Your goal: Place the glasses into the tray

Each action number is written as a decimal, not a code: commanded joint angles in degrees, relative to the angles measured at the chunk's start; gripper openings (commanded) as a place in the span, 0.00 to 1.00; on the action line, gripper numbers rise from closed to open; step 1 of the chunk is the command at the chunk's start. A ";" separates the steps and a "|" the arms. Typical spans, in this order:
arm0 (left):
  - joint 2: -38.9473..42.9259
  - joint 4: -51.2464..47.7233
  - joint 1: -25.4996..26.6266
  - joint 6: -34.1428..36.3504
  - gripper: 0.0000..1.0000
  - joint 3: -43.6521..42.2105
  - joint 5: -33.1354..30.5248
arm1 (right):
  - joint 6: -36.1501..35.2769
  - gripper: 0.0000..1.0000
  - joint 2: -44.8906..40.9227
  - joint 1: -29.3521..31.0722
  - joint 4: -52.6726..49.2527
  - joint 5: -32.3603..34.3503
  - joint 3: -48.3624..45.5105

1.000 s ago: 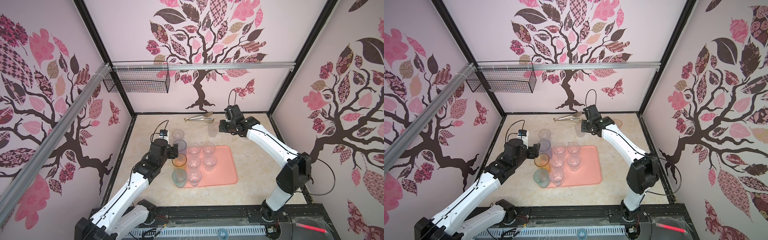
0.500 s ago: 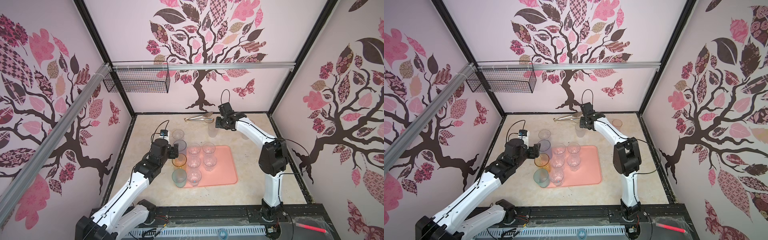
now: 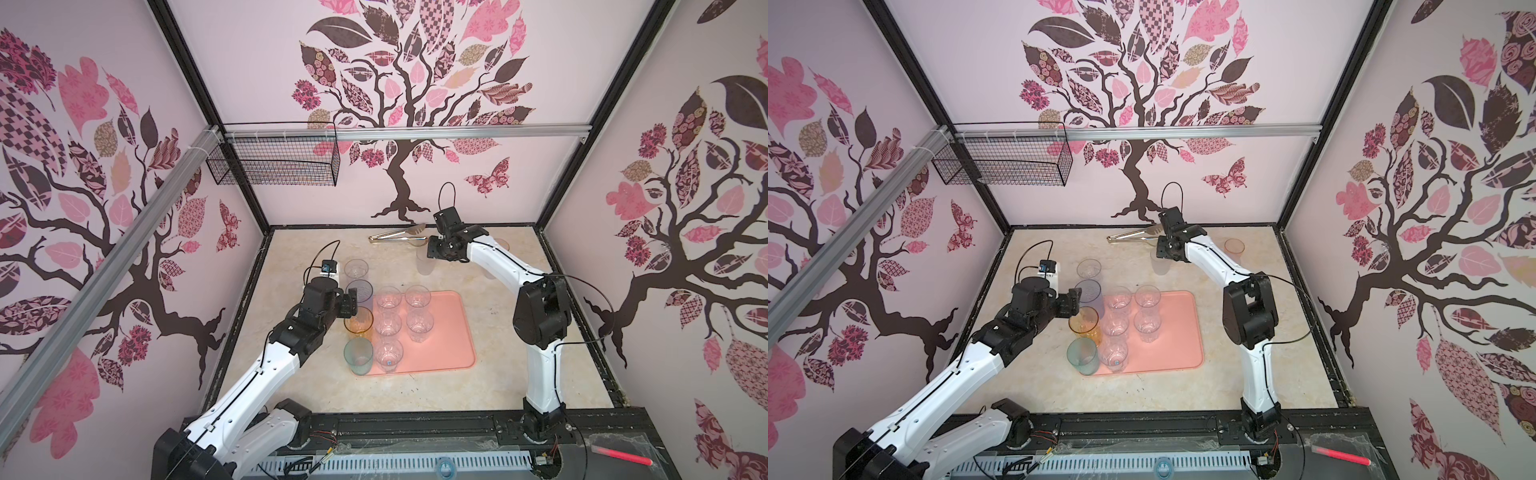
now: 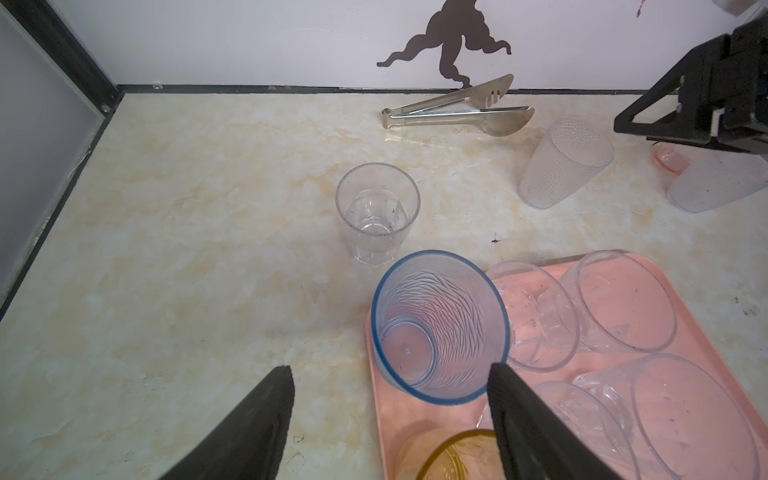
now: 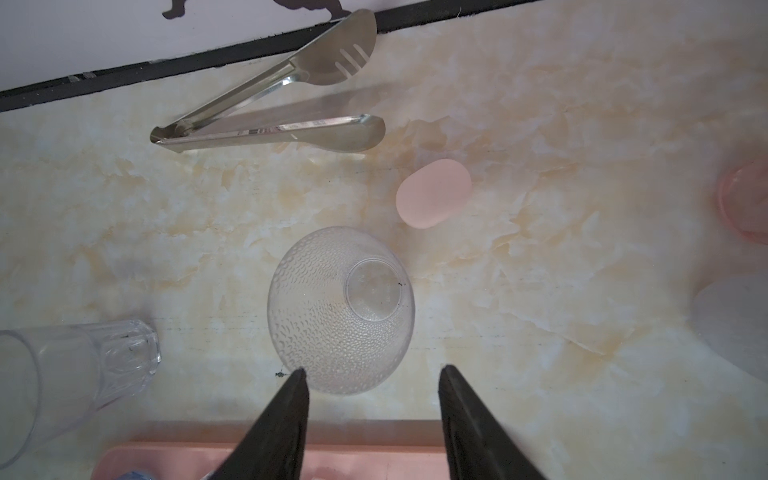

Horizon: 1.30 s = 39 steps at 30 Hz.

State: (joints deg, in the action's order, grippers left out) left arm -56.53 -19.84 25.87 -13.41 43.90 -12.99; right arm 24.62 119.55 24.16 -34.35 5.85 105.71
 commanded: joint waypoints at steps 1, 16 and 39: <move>-0.07 -0.48 -0.53 0.69 0.78 -1.27 -1.43 | 0.34 0.54 3.86 -0.30 -0.70 -0.66 2.03; -5.83 -5.59 -4.64 -5.66 0.73 6.95 2.18 | -2.20 0.58 5.58 -0.35 -6.39 1.80 10.78; -55.03 -19.34 -16.28 -0.08 0.69 47.37 14.86 | 0.16 0.62 -25.66 3.05 2.88 -1.74 -20.21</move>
State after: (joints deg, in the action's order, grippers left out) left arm -111.24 -35.53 9.82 -14.85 87.70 3.46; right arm 24.47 97.30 26.83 -33.15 4.58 88.03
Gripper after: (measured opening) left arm 0.692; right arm 0.621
